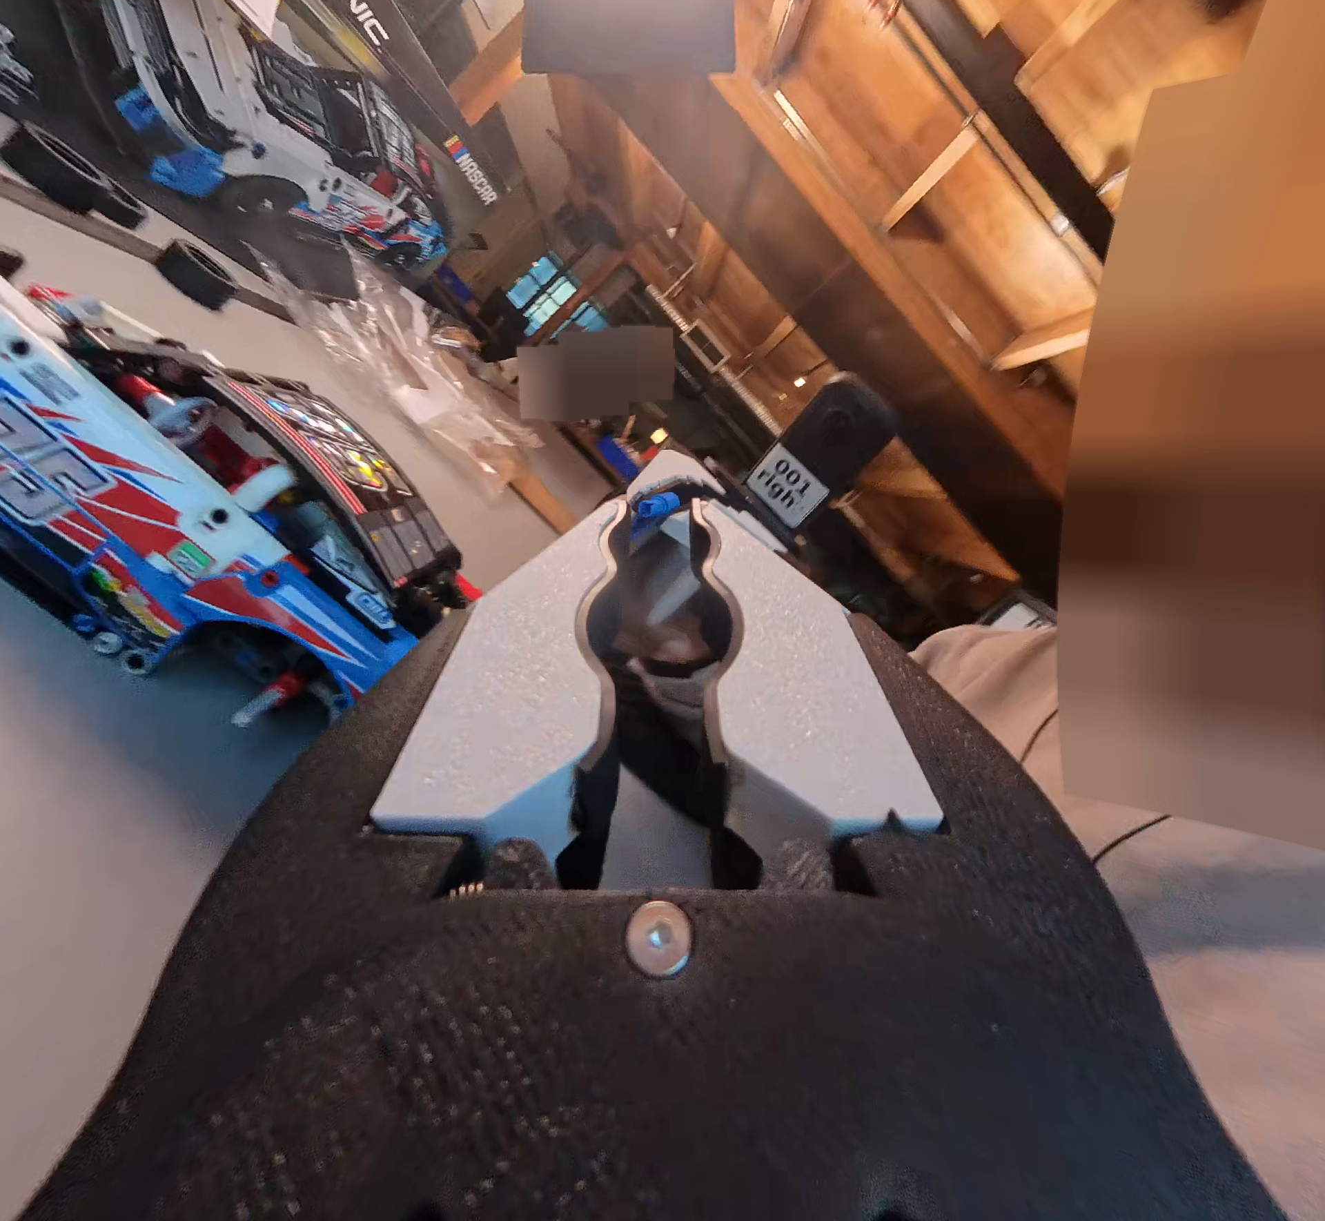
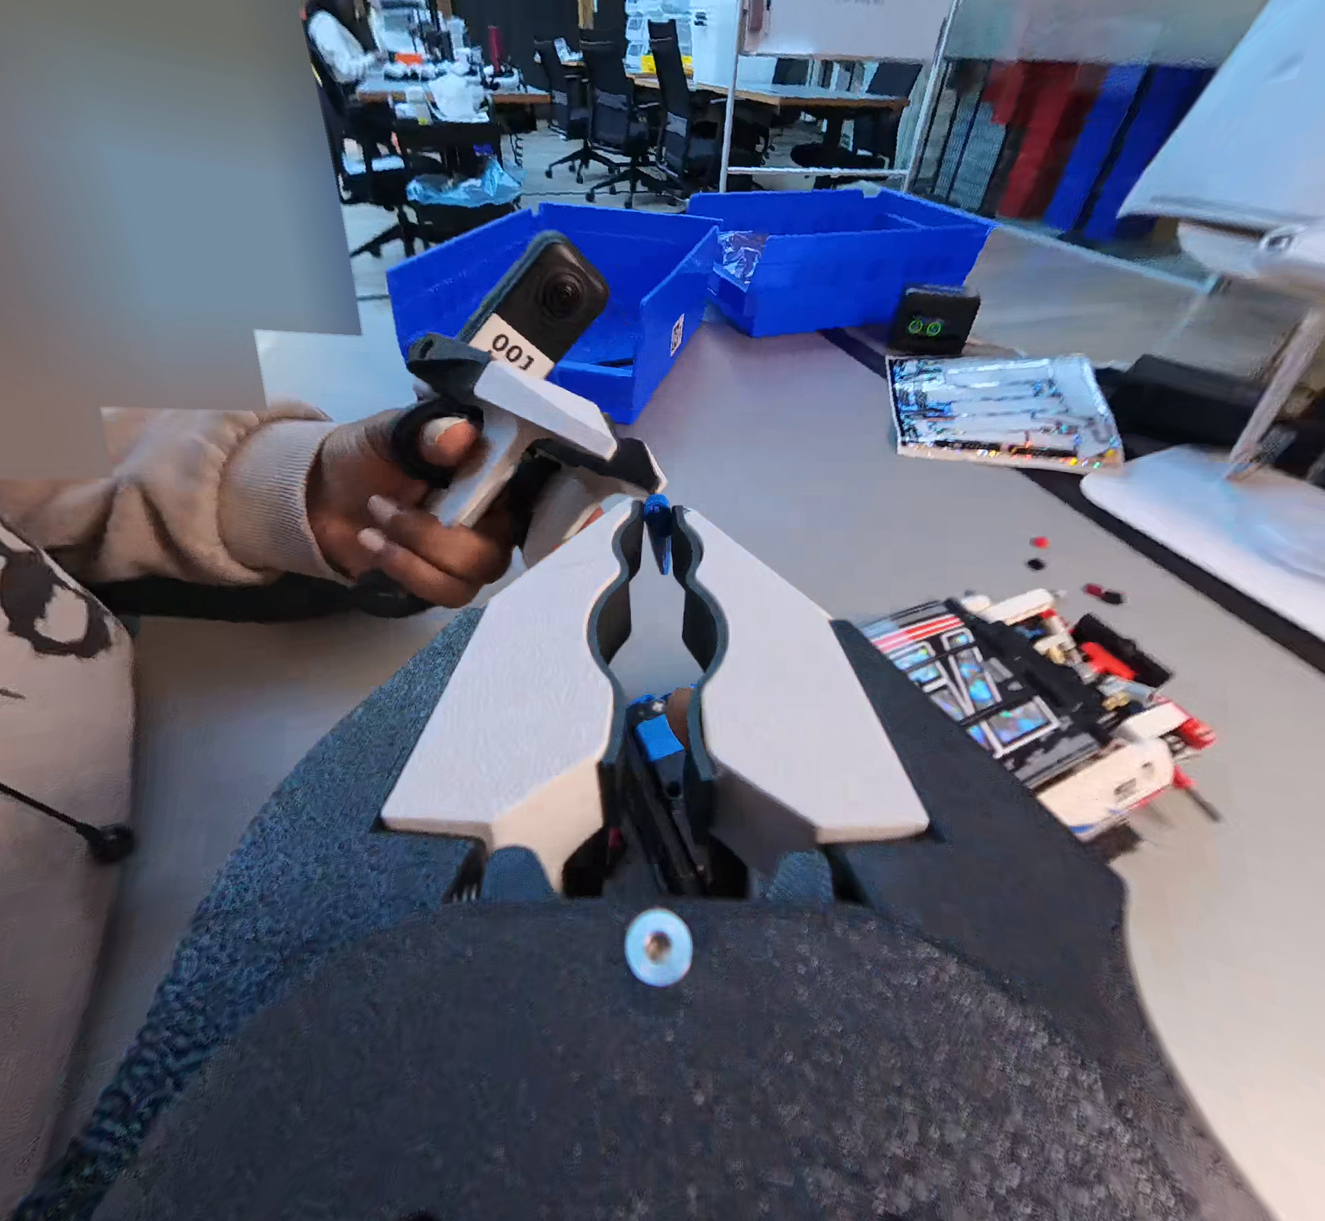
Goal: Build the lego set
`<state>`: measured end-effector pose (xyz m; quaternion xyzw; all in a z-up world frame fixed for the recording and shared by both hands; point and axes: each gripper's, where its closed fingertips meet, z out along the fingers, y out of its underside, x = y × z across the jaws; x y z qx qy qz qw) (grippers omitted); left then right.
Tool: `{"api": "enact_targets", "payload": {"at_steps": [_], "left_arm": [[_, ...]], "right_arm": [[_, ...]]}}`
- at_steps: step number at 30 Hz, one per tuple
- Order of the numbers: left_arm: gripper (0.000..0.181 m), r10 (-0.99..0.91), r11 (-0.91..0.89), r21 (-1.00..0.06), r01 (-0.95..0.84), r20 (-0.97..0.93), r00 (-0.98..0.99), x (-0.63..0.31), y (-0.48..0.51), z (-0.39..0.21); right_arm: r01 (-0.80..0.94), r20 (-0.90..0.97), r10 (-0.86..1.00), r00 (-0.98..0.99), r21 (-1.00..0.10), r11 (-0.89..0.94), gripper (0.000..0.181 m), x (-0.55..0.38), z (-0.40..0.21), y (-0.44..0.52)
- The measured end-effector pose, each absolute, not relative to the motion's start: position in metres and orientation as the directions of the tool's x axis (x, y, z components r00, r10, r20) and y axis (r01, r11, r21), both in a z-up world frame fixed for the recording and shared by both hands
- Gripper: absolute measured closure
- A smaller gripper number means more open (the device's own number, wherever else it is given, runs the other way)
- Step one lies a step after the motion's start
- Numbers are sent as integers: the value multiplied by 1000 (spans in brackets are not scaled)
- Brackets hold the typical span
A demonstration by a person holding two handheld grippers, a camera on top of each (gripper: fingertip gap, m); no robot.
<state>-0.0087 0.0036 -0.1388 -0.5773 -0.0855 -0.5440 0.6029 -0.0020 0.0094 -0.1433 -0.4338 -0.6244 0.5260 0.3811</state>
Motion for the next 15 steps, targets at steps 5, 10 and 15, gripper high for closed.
{"api": "enact_targets", "payload": {"at_steps": [5, 10, 15], "left_arm": [[158, -436, -113, -937, 330, 345, 831, -5, 8, -154], [164, -325, -112, -991, 71, 104, 940, -3, 13, -168], [171, -370, -154, -965, 211, 254, 893, 5, 15, -168]], "right_arm": [[250, -378, 874, -306, -917, -310, 176, -6, -148, 15], [298, -518, 810, -275, -847, -441, 177, -11, -153, 10], [279, -551, 791, -264, -829, -484, 177, -15, -155, 3]]}}
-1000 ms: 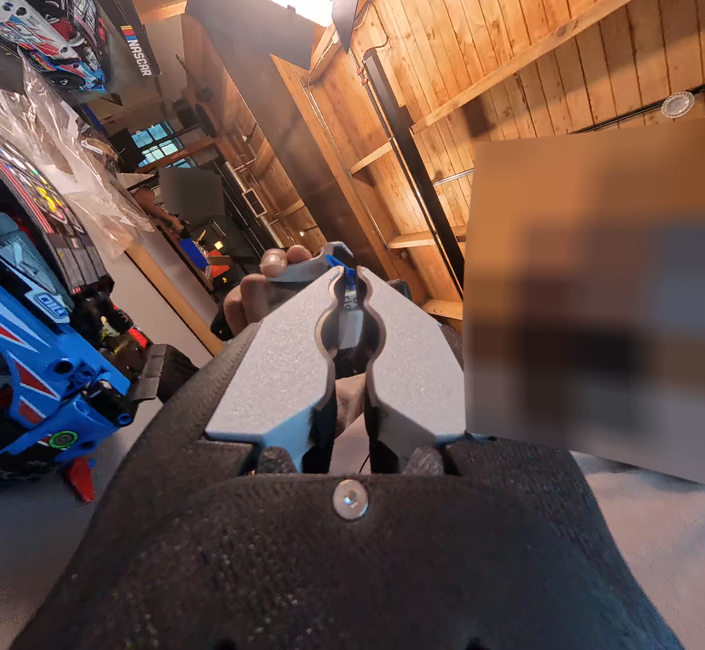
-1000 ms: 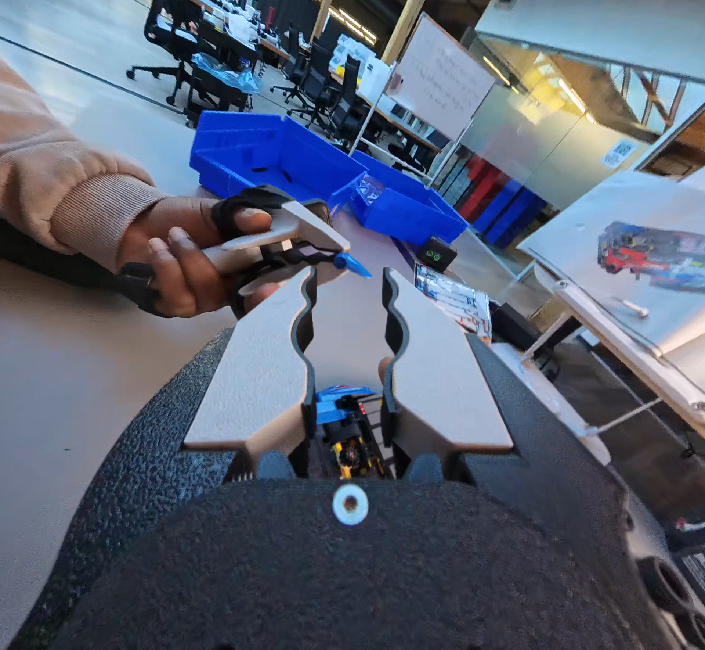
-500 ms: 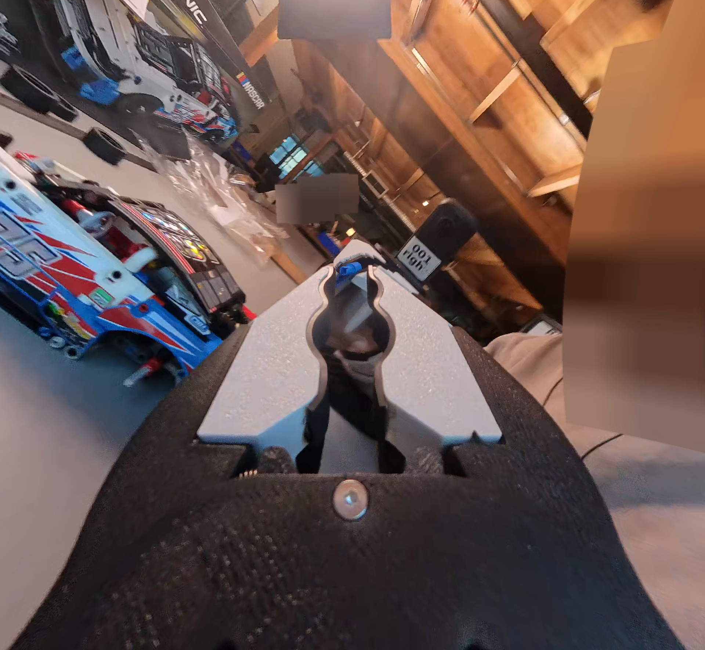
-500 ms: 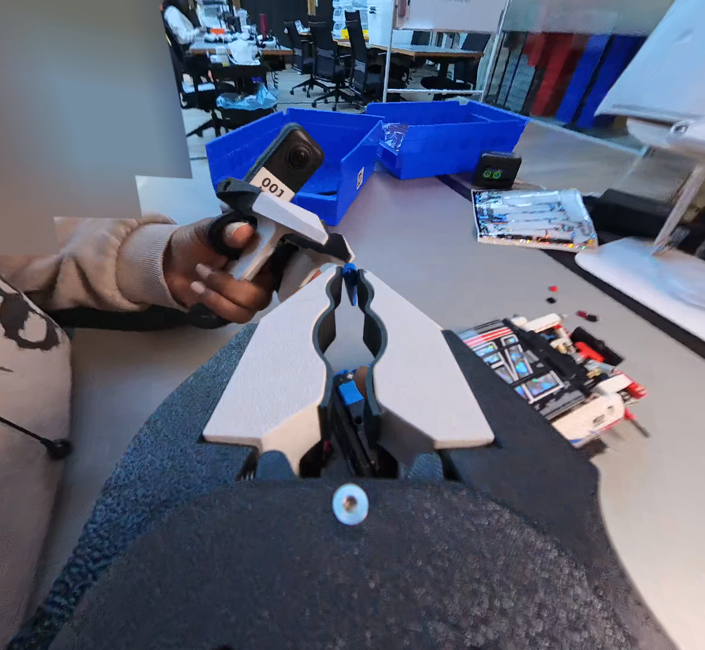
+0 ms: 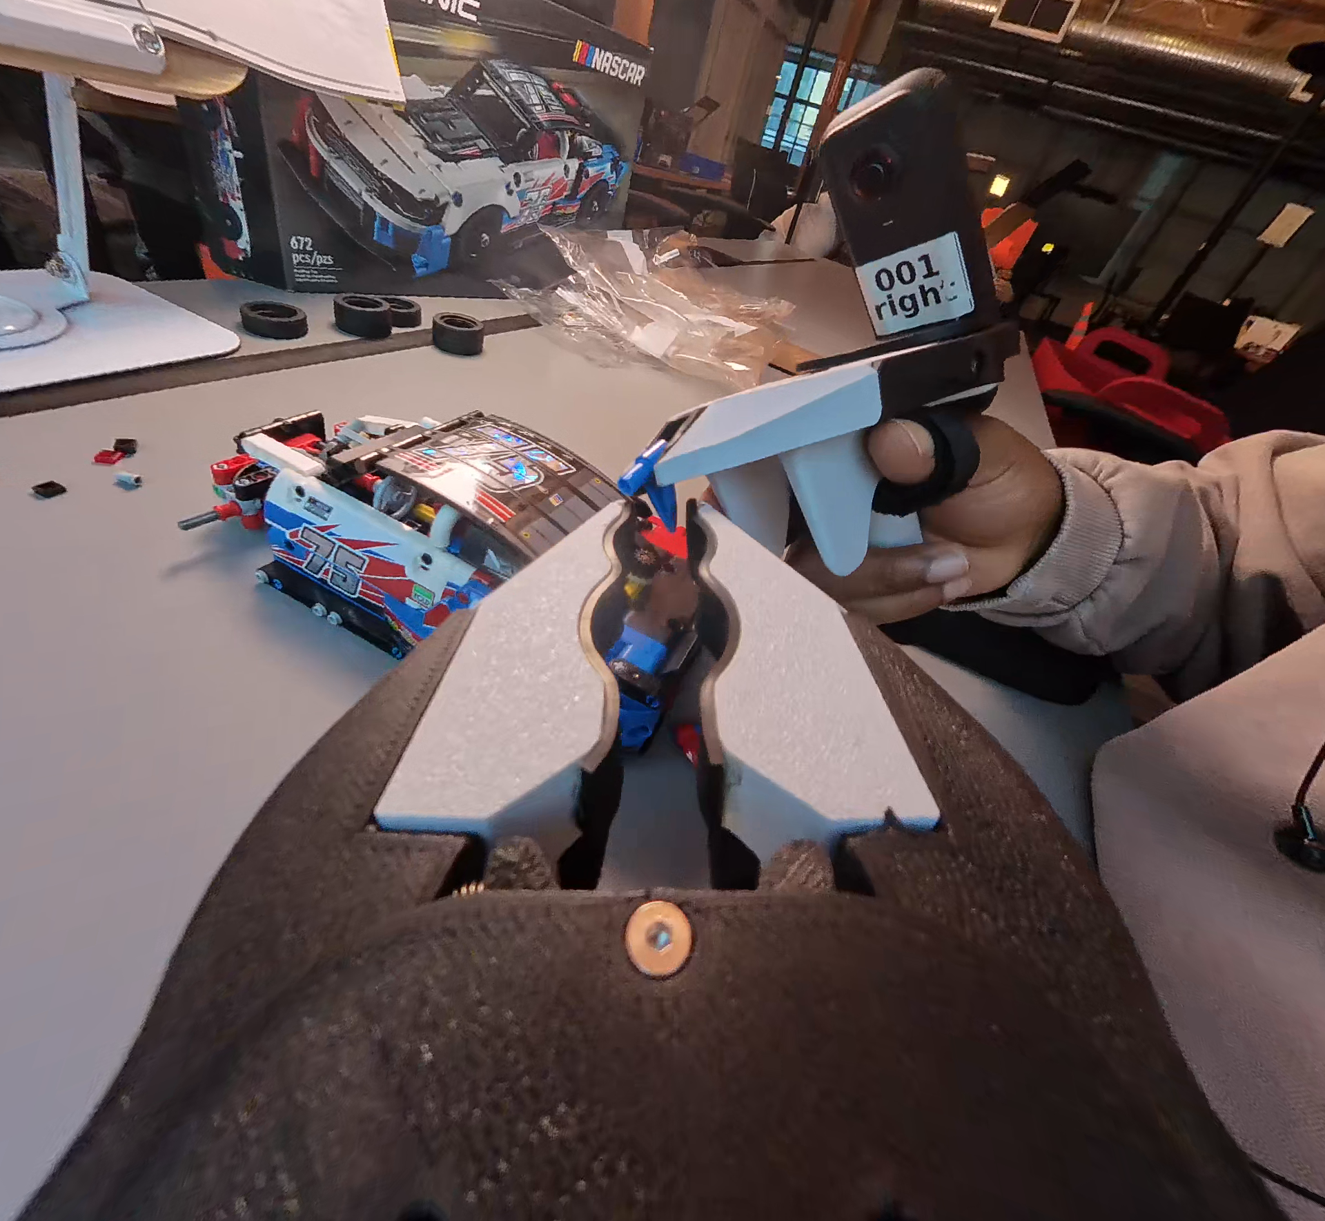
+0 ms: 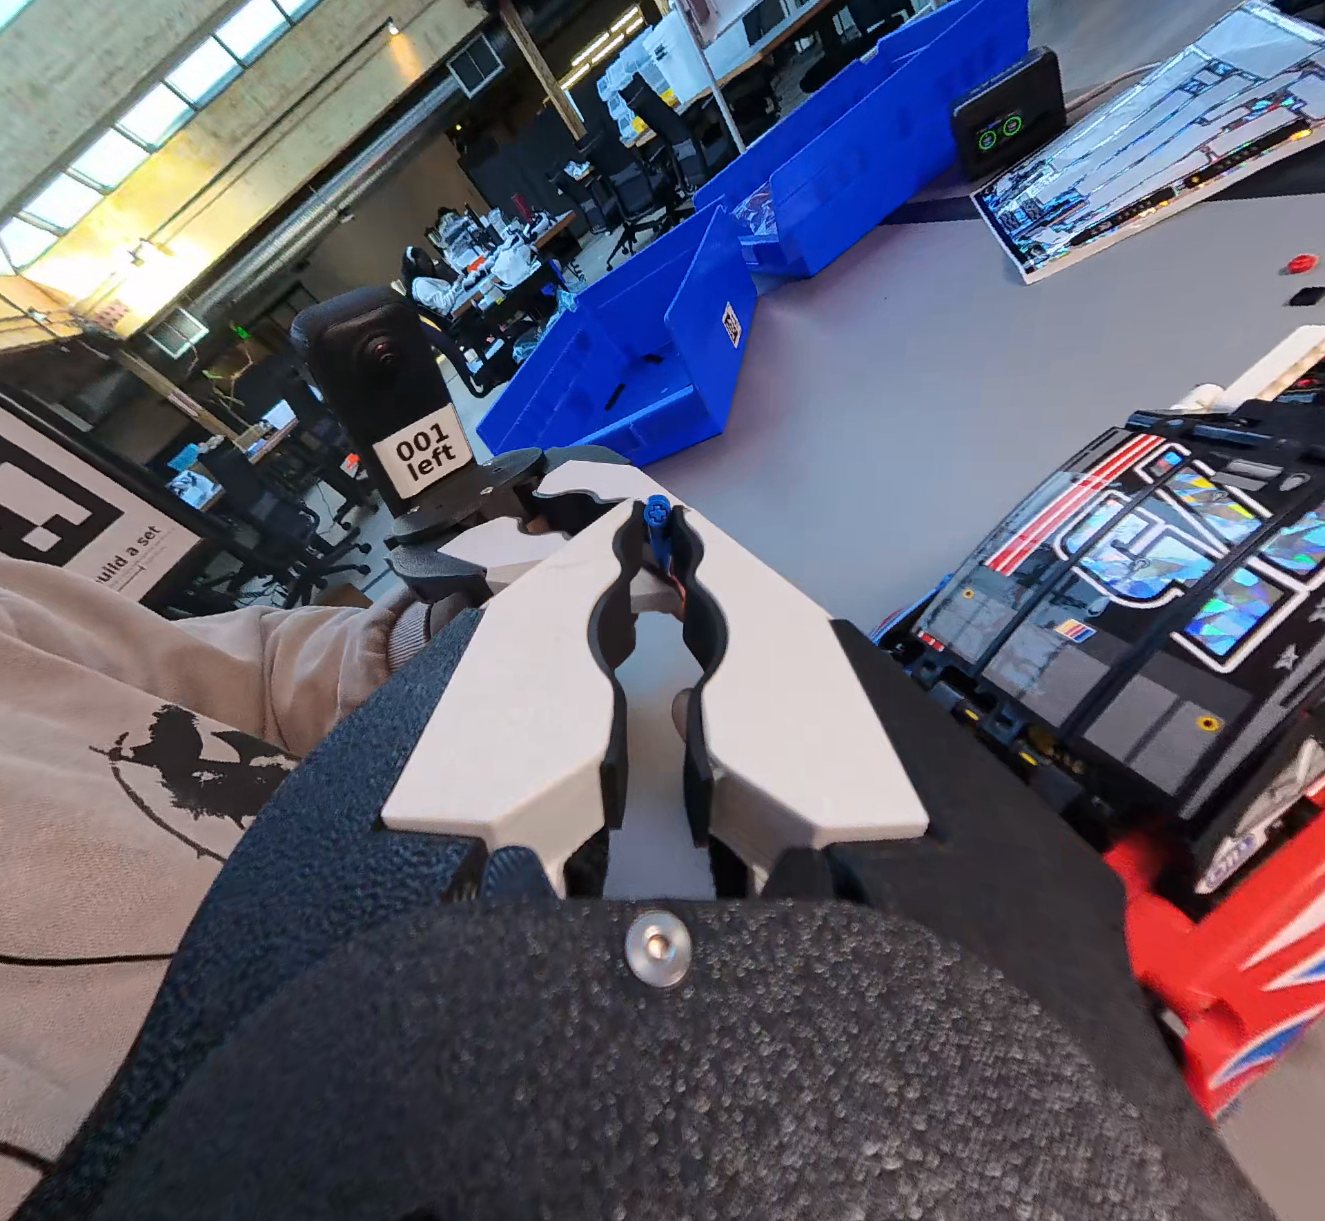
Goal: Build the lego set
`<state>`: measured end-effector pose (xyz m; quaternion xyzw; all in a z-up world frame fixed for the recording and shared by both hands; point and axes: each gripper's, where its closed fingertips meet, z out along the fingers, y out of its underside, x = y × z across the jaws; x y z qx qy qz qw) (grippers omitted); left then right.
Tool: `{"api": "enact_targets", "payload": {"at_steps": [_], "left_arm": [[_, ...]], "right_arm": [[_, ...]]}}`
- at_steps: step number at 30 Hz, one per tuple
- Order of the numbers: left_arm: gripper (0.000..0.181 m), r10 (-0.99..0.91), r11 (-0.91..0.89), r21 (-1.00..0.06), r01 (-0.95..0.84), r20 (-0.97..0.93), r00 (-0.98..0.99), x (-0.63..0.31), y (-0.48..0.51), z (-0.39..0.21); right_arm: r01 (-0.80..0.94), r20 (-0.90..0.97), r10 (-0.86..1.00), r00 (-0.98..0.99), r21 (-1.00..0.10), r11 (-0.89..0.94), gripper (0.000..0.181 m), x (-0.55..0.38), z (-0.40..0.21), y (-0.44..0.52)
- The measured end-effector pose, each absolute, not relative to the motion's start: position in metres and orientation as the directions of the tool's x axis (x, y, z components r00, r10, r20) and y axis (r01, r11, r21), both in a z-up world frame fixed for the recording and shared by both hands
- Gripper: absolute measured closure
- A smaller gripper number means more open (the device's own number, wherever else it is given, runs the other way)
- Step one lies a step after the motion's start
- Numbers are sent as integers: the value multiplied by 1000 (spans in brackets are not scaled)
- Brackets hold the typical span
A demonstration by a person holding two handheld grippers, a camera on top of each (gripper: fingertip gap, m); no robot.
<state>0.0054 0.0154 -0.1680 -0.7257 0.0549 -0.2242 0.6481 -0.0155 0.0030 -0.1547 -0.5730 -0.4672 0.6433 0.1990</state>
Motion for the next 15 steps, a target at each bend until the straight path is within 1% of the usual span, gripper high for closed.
{"api": "enact_targets", "payload": {"at_steps": [1, 3, 11, 13, 15], "left_arm": [[175, -368, -151, -963, 222, 263, 892, 4, 16, -167], [178, -367, -156, -964, 215, 258, 894, 4, 15, -168], [180, -378, -204, -955, 215, 280, 883, 1, 13, -174], [180, -417, -222, -936, 272, 343, 842, 3, 11, -170], [180, -463, -254, -897, 362, 441, 768, 5, 7, -166]], "right_arm": [[278, -559, 787, -261, -824, -493, 177, -16, -156, 2], [266, -568, 785, -247, -819, -509, 177, -17, -157, 3], [280, -579, 776, -251, -811, -514, 177, -19, -161, 4], [287, -557, 774, -301, -827, -484, 176, -18, -157, 2], [291, -505, 784, -361, -860, -420, 171, -14, -153, 2]]}}
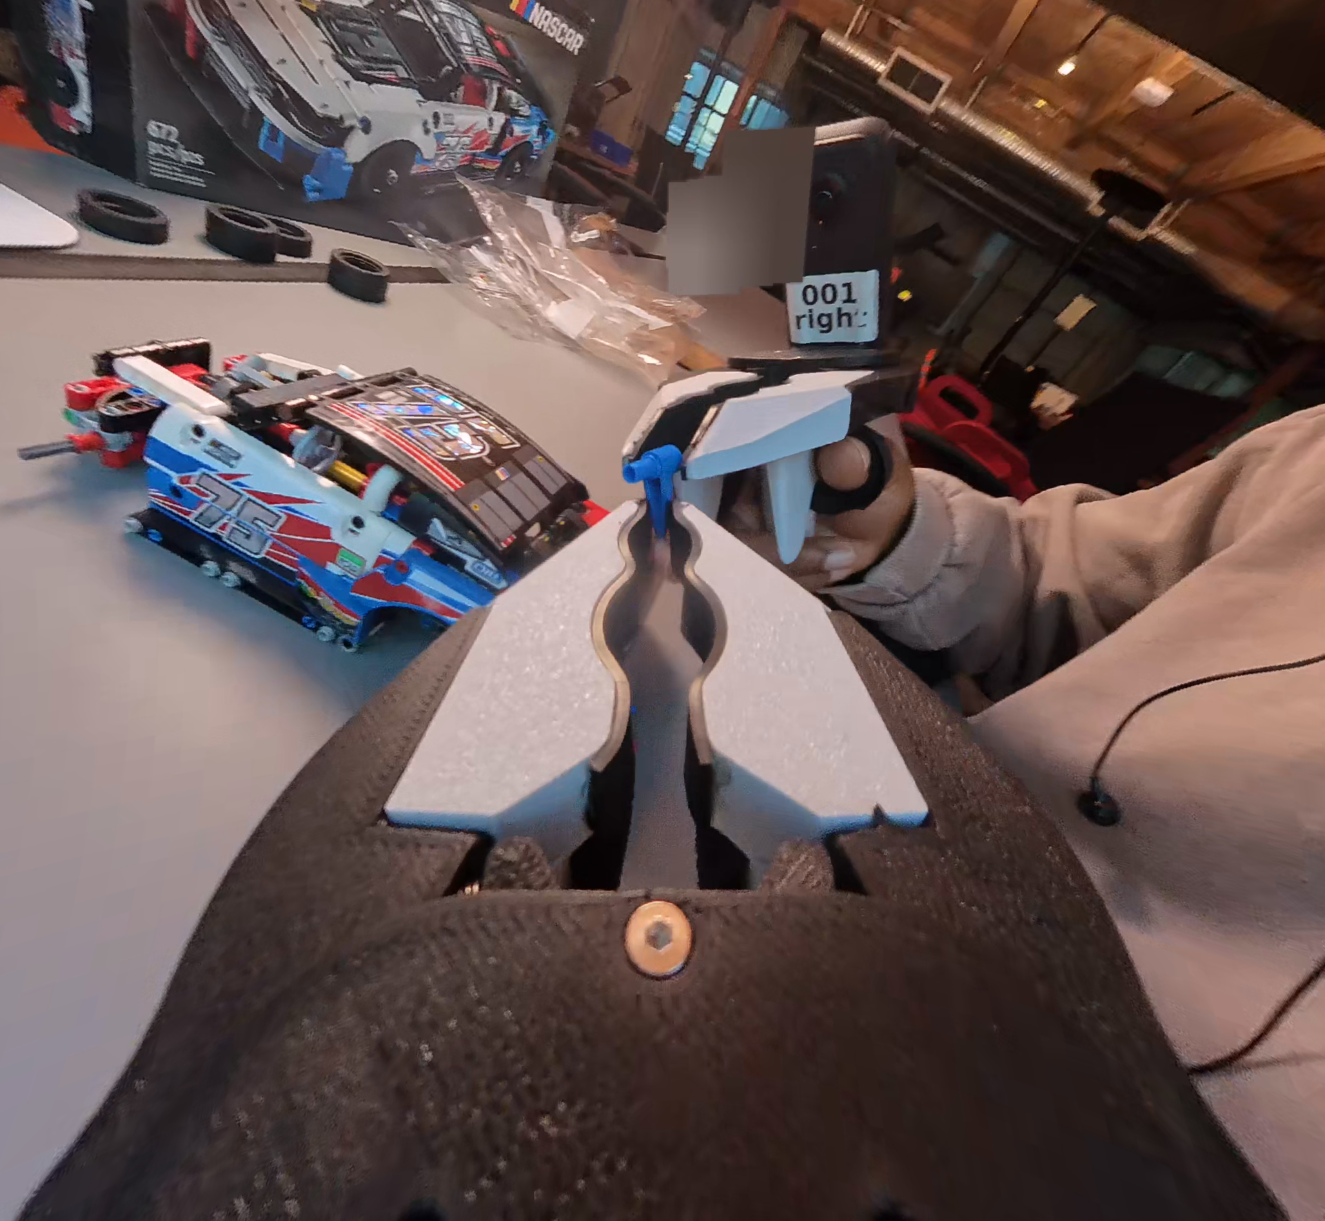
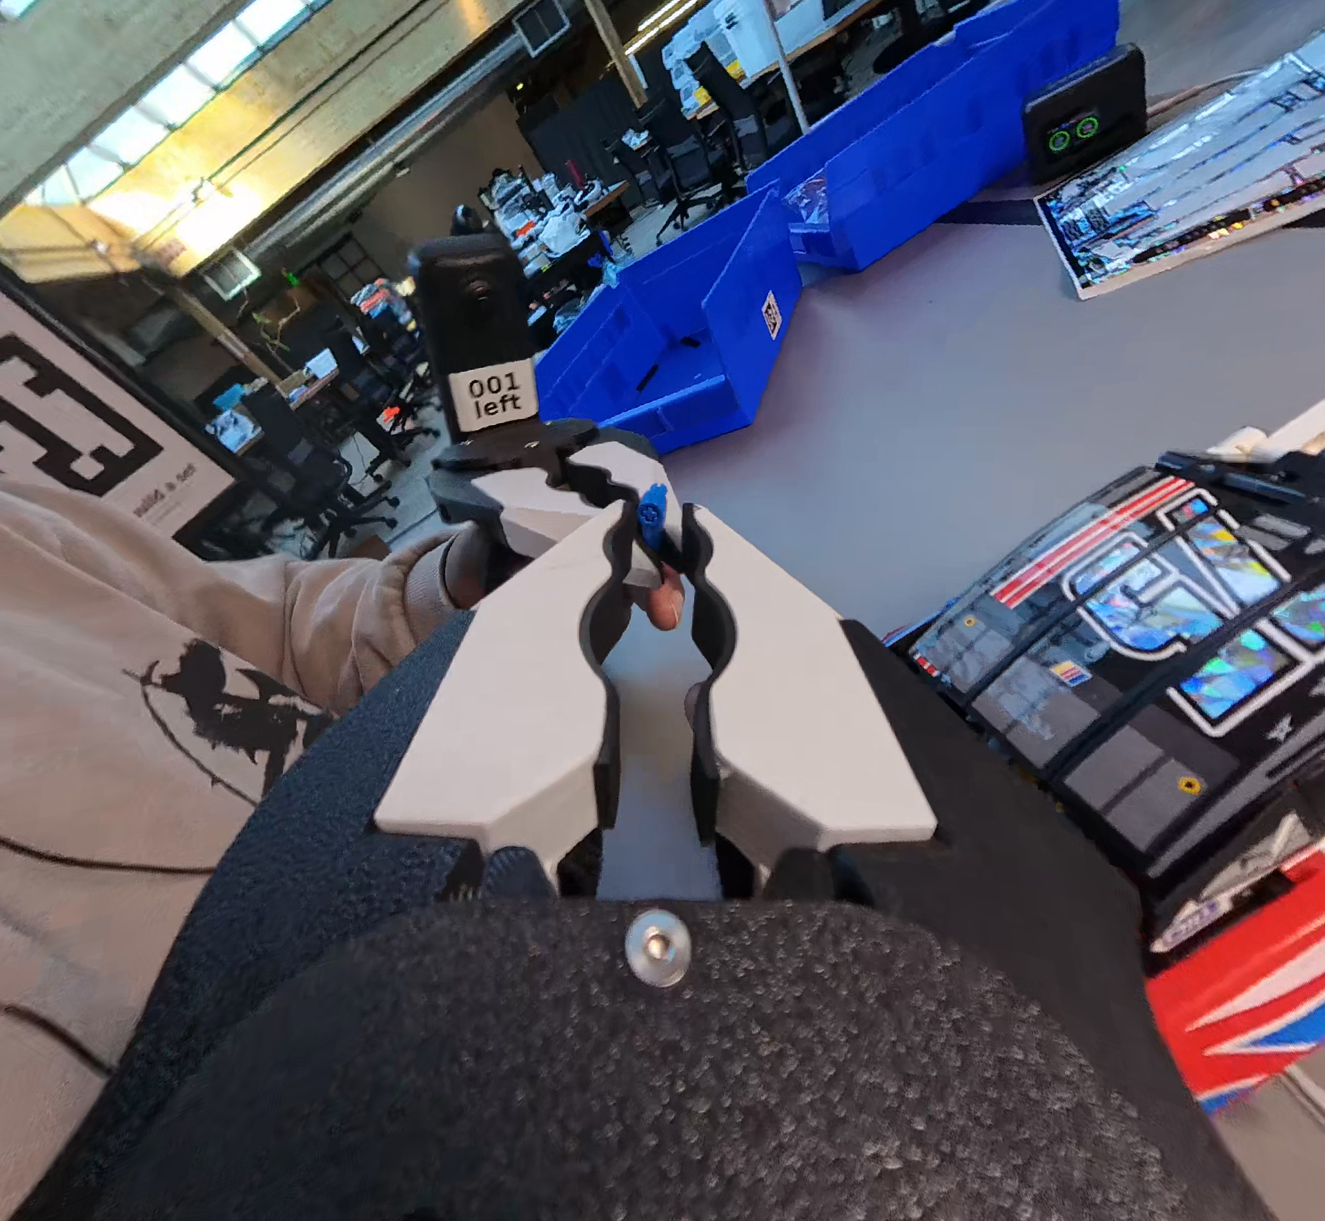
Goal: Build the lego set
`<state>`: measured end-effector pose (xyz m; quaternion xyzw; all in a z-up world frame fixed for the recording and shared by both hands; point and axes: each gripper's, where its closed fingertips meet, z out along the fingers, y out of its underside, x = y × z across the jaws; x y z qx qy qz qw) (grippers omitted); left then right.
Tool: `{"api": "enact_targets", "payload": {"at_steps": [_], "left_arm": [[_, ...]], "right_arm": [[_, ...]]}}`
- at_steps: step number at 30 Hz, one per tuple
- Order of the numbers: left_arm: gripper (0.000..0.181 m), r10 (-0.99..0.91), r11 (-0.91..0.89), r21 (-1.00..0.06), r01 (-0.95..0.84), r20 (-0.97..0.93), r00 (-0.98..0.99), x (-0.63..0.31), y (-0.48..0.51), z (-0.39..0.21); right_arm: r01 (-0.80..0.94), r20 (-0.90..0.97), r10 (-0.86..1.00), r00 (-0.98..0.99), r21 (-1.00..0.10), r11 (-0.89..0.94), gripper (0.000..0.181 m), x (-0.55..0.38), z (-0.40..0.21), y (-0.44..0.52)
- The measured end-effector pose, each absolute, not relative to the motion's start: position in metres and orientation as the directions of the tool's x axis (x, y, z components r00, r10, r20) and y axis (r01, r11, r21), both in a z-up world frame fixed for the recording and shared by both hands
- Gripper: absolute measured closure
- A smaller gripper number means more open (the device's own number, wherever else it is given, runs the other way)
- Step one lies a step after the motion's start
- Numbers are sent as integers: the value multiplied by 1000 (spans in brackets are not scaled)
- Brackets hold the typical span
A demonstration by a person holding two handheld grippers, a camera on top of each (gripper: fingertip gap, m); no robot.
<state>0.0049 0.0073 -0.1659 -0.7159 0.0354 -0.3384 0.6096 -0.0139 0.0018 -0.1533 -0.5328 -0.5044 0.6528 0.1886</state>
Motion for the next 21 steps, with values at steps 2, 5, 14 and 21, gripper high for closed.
{"api": "enact_targets", "payload": {"at_steps": [2, 5, 14, 21], "left_arm": [[180, -515, -300, -840, 453, 542, 664, 9, 3, -161], [180, -567, -396, -738, 547, 665, 487, 16, -4, -158], [180, -594, -640, -542, 545, 798, 97, 52, -22, -156], [179, -544, -755, -459, 468, 837, -56, 72, -33, -162]], "right_arm": [[296, -408, 790, -458, -908, -298, 167, -5, -150, -2], [247, -168, 803, -572, -969, -27, 167, 8, -152, -3], [105, 121, 581, -805, -934, 341, 170, 33, -154, -20], [-29, 282, 388, -878, -839, 544, 162, 50, -160, -34]]}}
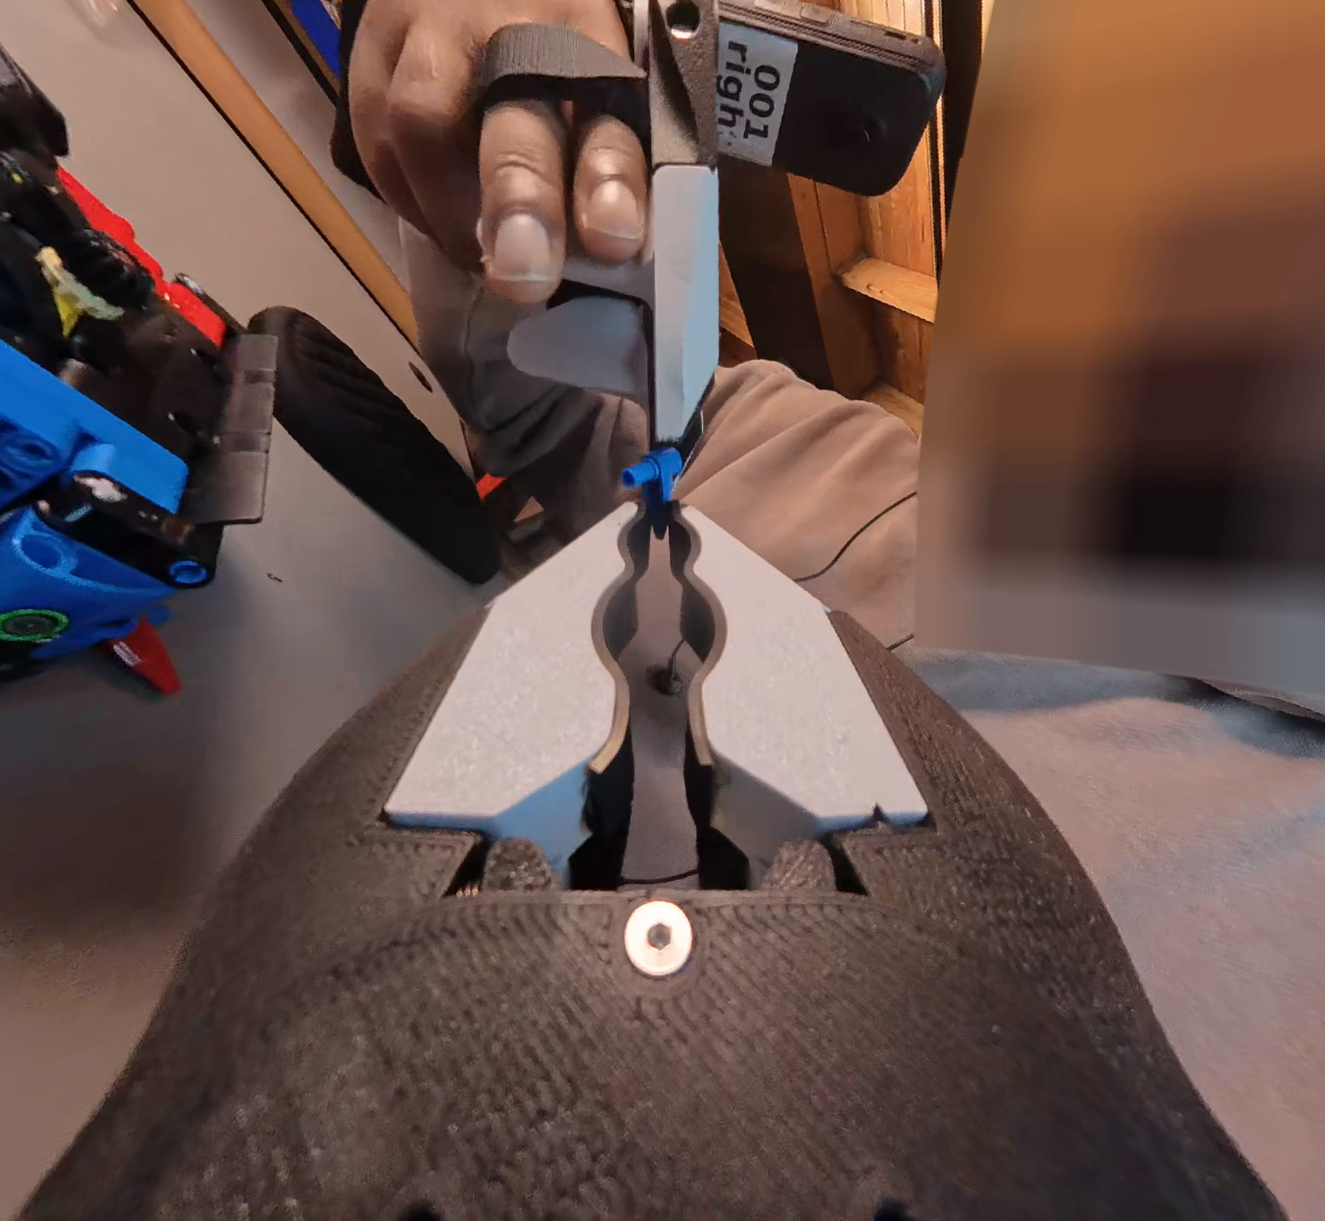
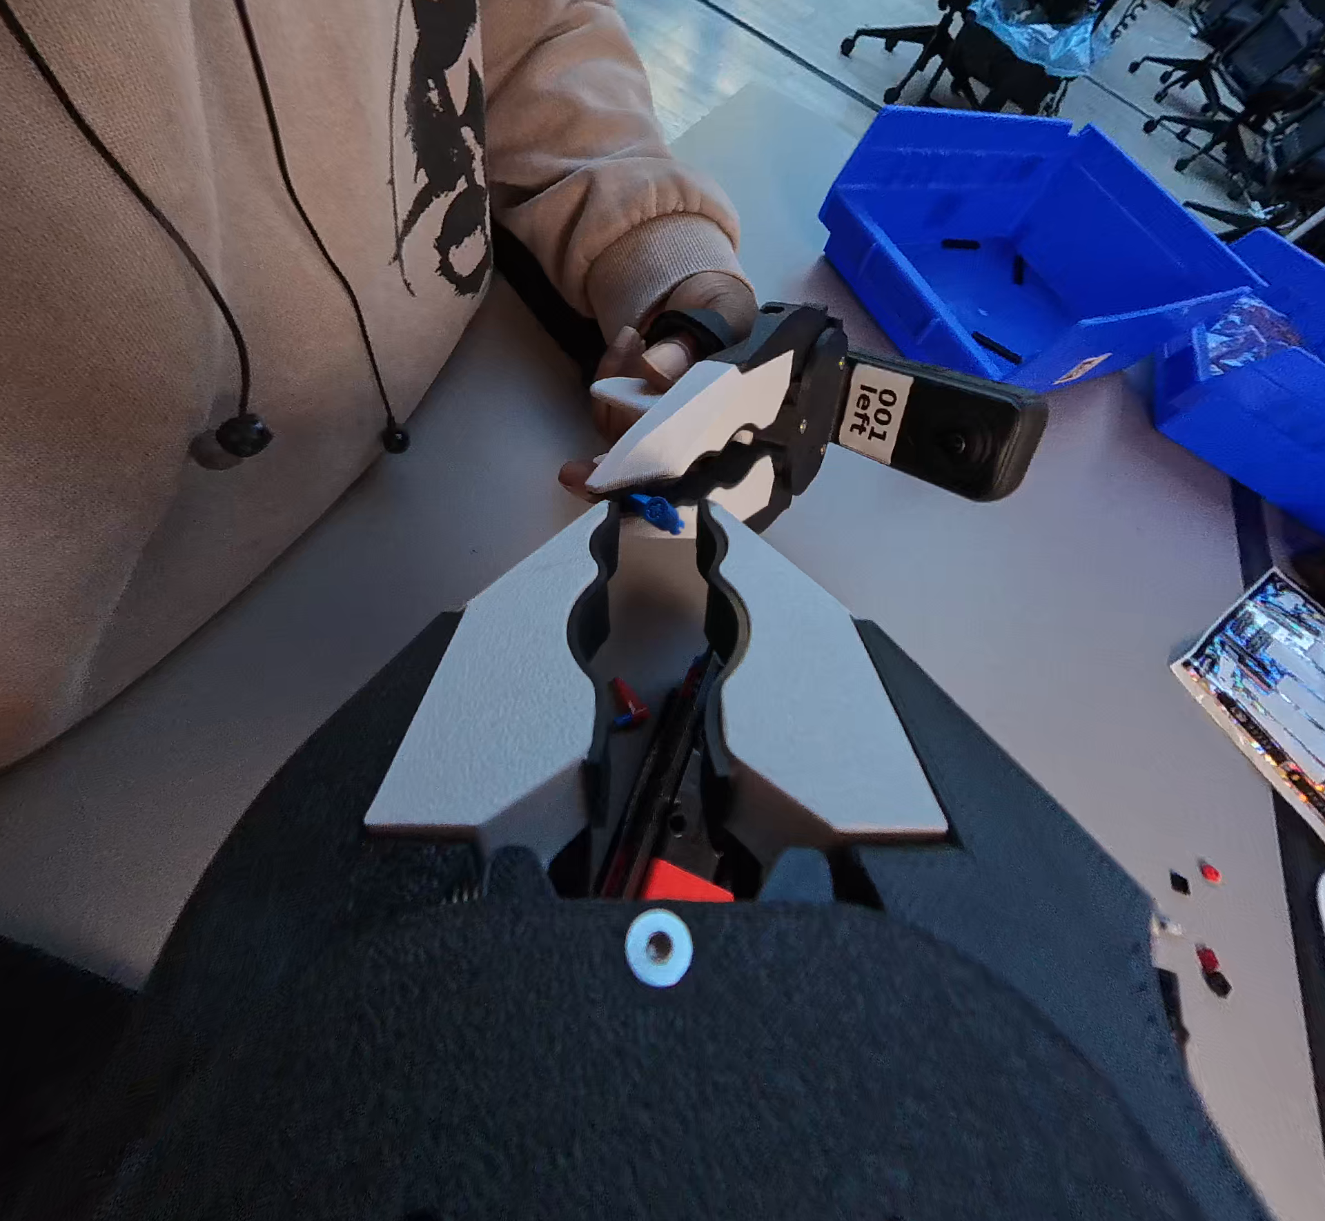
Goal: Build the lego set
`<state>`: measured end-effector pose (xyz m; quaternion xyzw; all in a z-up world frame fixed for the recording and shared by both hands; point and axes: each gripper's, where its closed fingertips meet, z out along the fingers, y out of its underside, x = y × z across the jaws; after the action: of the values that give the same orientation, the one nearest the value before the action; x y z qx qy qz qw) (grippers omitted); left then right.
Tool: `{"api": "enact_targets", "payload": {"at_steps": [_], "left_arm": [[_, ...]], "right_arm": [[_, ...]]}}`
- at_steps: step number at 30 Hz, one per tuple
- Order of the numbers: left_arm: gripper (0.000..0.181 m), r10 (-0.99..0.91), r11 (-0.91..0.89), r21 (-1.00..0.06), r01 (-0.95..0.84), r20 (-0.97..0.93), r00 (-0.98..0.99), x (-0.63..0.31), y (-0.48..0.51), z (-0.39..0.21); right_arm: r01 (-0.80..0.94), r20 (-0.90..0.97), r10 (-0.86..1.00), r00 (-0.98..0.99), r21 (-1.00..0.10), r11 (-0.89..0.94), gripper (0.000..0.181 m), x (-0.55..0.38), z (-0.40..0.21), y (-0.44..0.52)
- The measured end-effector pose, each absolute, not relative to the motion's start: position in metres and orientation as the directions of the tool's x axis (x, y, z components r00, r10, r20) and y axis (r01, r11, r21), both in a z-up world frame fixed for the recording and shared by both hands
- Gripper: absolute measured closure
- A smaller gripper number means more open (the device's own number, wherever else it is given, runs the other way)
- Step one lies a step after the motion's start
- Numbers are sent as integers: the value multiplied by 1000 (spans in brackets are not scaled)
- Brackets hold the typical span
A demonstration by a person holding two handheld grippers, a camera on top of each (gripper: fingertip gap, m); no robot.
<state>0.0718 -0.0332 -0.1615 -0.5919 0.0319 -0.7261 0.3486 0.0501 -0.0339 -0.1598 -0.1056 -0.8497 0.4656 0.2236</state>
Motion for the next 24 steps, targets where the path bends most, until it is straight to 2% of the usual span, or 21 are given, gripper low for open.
{"api": "enact_targets", "payload": {"at_steps": [6, 8, 10, 13, 15, 18, 19, 22, 24], "left_arm": [[179, -524, -788, -445, 425, 848, -82, 80, -37, -166], [178, -536, -748, -482, 455, 844, 13, 73, -29, -171], [171, -561, -669, -589, 454, 800, 212, 61, -20, -179], [163, -556, -511, -814, 277, 559, 615, 40, -7, -198], [165, -546, -425, -895, 138, 374, 750, 34, -3, -199], [174, -539, -362, -932, -2, 208, 816, 36, -1, -198], [170, -544, -352, -936, -34, 175, 821, 37, -1, -197], [168, -541, -357, -929, -102, 116, 833, 40, -2, -201], [176, -530, -354, -927, -123, 90, 843, 40, 0, -202]], "right_arm": [[-18, 274, 344, -898, -805, 593, 174, 57, -168, -37], [50, 239, 411, -880, -813, 581, 175, 51, -173, -29], [180, 148, 511, -847, -823, 538, 175, 44, -181, -16], [353, 34, 622, -782, -799, 487, 175, 40, -196, -4], [429, -29, 665, -746, -785, 447, 175, 39, -201, -4], [512, -99, 710, -697, -762, 397, 175, 36, -205, -4], [534, -110, 726, -679, -753, 385, 175, 34, -205, -2], [555, -140, 739, -659, -754, 352, 175, 32, -202, -4], [547, -117, 740, -662, -751, 371, 175, 31, -201, -5]]}}
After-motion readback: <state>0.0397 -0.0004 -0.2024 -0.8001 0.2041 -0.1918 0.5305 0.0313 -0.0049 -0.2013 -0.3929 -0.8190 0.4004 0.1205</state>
